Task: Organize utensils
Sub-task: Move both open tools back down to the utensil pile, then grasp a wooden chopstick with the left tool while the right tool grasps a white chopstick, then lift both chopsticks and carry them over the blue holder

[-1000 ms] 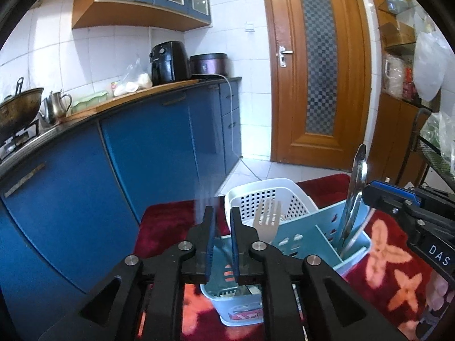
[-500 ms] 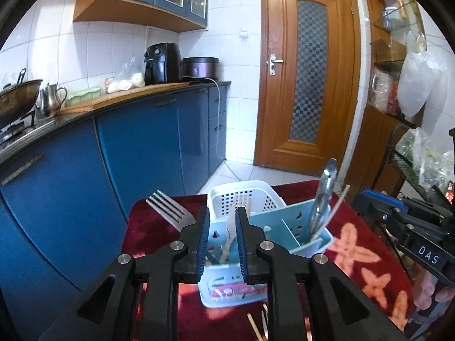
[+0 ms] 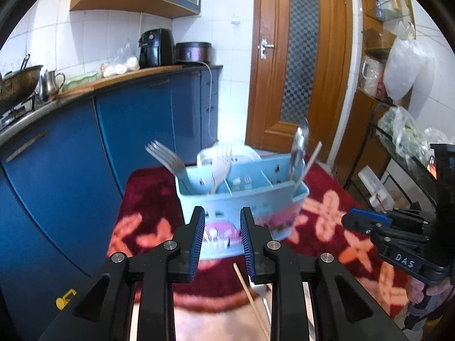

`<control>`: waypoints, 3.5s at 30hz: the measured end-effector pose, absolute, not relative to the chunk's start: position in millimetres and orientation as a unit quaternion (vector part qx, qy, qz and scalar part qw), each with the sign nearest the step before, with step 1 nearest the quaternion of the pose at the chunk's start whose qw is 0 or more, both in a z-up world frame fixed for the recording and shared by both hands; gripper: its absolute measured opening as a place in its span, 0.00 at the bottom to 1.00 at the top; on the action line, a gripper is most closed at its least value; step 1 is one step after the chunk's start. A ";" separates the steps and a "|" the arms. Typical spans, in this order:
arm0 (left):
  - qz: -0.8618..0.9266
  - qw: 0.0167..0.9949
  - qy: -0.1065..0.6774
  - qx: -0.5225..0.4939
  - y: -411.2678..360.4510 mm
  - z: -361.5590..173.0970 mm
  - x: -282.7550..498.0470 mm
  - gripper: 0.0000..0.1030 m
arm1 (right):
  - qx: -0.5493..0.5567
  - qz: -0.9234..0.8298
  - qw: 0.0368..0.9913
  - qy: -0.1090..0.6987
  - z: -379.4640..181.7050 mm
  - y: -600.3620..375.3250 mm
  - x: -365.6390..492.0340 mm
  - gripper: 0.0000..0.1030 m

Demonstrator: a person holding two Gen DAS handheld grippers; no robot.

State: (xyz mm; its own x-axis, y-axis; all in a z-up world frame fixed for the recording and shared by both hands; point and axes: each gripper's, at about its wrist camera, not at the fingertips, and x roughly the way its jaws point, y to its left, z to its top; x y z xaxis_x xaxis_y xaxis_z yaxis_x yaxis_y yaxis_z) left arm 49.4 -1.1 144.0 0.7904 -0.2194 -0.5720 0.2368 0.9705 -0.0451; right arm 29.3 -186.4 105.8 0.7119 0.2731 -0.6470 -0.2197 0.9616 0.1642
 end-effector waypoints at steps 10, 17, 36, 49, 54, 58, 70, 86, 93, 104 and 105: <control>-0.122 0.923 0.366 0.011 -6.4 101.4 40.4 0.25 | 0.042 0.130 0.895 0.424 66.5 -192.5 13.4 0.17; -0.130 0.897 0.422 -0.016 -6.1 66.0 46.3 0.25 | 0.033 0.129 0.877 0.461 46.8 -190.2 10.9 0.19; -0.152 0.843 0.516 -0.022 -25.9 7.9 69.2 0.25 | 0.050 0.147 0.827 0.541 14.5 -187.8 29.0 0.22; -0.154 0.843 0.516 0.020 -37.8 3.4 81.8 0.25 | 0.052 0.167 0.809 0.561 10.6 -187.0 45.4 0.22; -0.162 0.839 0.519 0.012 -36.2 2.9 86.3 0.24 | 0.068 0.173 0.803 0.567 8.2 -192.6 49.6 0.14; -0.161 0.839 0.520 0.011 -33.5 3.3 87.1 0.21 | 0.059 0.172 0.803 0.567 8.3 -188.6 49.5 0.10; -0.169 0.830 0.529 -0.058 -12.1 6.8 78.6 0.04 | 0.125 0.180 0.810 0.543 11.3 -205.8 37.8 0.06; -0.183 0.902 0.378 -0.095 1.2 86.1 45.5 0.04 | 0.124 0.192 0.895 0.384 76.6 -205.6 17.6 0.06; -0.180 0.925 0.322 -0.094 4.7 124.8 57.9 0.04 | 0.104 0.183 0.919 0.333 109.2 -206.5 24.0 0.06; -0.156 0.954 0.242 -0.085 3.7 174.7 99.3 0.04 | 0.087 0.171 0.943 0.273 158.3 -206.5 52.2 0.06; -0.153 0.956 0.235 -0.084 3.2 178.5 104.4 0.04 | 0.085 0.169 0.944 0.269 160.5 -206.3 55.2 0.06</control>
